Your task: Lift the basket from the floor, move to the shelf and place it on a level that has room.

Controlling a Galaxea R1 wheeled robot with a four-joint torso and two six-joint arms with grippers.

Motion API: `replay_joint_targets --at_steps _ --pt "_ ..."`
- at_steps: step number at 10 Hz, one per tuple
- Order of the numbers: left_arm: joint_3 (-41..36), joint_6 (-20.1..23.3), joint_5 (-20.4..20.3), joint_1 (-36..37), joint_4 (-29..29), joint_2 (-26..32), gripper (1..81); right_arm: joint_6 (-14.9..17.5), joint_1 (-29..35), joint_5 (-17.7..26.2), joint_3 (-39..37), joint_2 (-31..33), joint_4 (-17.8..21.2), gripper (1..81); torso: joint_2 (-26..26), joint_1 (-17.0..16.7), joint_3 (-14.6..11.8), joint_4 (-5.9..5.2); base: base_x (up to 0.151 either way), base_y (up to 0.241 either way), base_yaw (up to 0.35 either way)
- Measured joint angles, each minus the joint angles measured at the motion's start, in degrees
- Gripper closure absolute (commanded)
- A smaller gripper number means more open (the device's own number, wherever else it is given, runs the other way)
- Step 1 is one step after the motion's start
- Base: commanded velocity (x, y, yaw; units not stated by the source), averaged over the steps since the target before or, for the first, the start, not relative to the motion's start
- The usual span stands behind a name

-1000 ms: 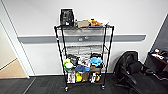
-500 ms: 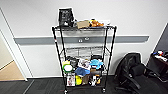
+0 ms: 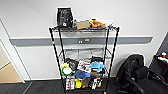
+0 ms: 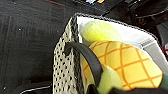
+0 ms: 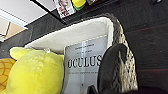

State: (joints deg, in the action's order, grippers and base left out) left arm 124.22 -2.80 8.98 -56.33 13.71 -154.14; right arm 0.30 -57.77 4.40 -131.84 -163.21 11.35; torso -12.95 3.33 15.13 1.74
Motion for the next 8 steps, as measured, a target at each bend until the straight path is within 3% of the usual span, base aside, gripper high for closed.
replay_joint_targets --at_steps 8 --pt "-0.02 0.20 -0.48 -0.63 0.00 0.09 81.1 0.00 -0.94 -0.30 0.00 0.04 0.00 81.1 0.00 -0.02 0.00 0.00 0.140 0.000 0.000"
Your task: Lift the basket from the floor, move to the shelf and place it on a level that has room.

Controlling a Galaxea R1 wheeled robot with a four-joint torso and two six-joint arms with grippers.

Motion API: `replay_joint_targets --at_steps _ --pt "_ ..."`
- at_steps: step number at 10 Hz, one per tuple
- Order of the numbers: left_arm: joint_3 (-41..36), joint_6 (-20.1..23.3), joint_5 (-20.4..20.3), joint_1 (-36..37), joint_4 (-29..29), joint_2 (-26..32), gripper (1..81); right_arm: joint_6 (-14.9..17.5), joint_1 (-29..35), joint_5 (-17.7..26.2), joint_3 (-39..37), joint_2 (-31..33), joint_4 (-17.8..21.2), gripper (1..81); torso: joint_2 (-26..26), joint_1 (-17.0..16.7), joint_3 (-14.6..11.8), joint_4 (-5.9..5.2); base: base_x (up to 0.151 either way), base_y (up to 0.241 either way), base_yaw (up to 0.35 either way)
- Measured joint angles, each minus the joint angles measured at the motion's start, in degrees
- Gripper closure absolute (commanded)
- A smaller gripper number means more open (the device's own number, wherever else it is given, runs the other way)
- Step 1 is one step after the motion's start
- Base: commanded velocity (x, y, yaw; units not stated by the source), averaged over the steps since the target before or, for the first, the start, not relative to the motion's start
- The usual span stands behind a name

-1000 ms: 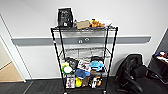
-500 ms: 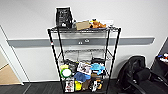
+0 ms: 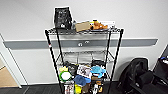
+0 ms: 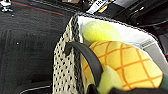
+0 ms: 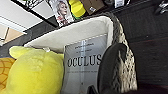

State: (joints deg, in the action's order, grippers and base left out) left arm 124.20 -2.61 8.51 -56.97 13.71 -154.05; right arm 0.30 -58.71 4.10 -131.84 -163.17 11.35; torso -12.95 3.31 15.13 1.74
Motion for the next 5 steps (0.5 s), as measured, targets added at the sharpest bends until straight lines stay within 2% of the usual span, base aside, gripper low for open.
replay_joint_targets --at_steps 5 --pt "-1.97 0.40 -3.85 -3.97 -0.02 0.88 81.1 0.07 -3.67 -1.71 1.24 1.12 0.02 81.1 0.00 0.00 0.00 0.00 0.118 0.000 0.000"
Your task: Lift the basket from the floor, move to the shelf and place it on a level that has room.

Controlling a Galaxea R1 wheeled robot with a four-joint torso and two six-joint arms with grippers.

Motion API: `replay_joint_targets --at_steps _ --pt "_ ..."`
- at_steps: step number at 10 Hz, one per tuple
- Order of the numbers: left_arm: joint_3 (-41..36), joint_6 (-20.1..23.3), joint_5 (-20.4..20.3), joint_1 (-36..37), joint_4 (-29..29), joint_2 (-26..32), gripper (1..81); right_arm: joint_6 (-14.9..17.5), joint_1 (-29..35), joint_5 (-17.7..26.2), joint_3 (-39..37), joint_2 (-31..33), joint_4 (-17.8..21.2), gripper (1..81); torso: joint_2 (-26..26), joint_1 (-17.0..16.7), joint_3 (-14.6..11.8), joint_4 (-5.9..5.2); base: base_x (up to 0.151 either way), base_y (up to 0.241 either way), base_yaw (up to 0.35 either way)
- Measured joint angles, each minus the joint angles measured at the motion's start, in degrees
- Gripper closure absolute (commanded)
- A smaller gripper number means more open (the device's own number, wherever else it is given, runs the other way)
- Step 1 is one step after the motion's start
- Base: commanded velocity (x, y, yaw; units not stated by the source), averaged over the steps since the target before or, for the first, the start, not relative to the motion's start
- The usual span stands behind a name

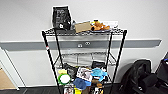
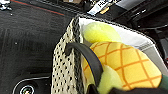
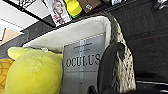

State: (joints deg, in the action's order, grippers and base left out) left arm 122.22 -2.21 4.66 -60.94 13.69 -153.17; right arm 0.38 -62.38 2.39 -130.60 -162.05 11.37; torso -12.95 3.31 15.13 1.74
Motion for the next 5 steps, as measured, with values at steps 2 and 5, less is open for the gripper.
replay_joint_targets --at_steps 2,5 --pt "0.00 0.01 -0.22 0.02 0.00 0.04 81.1 0.00 -0.13 -0.44 0.26 -0.02 0.00 81.1 0.00 -0.02 0.00 0.00 0.117 0.000 0.000" --pt "0.00 0.01 -0.52 0.04 0.00 0.04 81.1 0.00 -0.11 -0.68 0.28 -0.02 0.00 81.1 0.00 0.00 0.00 0.00 0.117 0.000 0.000"
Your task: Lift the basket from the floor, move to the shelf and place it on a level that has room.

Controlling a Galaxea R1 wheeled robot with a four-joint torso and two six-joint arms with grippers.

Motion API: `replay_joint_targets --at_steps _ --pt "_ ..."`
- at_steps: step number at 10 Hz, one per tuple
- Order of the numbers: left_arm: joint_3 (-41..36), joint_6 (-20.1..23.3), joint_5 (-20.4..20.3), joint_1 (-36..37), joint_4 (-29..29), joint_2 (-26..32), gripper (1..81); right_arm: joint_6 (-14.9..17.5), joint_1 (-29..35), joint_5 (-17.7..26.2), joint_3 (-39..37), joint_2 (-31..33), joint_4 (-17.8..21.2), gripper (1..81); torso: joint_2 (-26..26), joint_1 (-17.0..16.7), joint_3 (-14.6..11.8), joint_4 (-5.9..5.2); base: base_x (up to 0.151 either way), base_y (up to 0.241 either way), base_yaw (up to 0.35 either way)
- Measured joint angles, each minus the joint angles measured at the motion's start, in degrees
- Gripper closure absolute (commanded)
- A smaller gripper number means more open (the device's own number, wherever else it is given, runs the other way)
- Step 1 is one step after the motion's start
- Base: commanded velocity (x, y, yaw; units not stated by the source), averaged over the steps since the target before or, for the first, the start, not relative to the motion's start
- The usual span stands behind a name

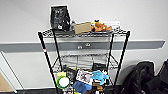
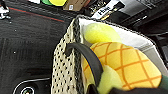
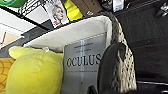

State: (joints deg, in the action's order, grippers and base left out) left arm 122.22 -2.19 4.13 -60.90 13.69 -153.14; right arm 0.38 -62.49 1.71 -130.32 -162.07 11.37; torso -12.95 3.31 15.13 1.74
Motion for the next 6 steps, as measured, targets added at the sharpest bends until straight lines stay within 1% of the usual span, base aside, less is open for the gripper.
replay_joint_targets --at_steps 6 --pt "0.00 0.00 -0.02 0.00 0.00 -0.04 81.1 -0.02 -0.02 -0.04 0.00 0.02 0.00 81.1 0.00 0.00 0.00 0.00 0.117 0.000 0.000"
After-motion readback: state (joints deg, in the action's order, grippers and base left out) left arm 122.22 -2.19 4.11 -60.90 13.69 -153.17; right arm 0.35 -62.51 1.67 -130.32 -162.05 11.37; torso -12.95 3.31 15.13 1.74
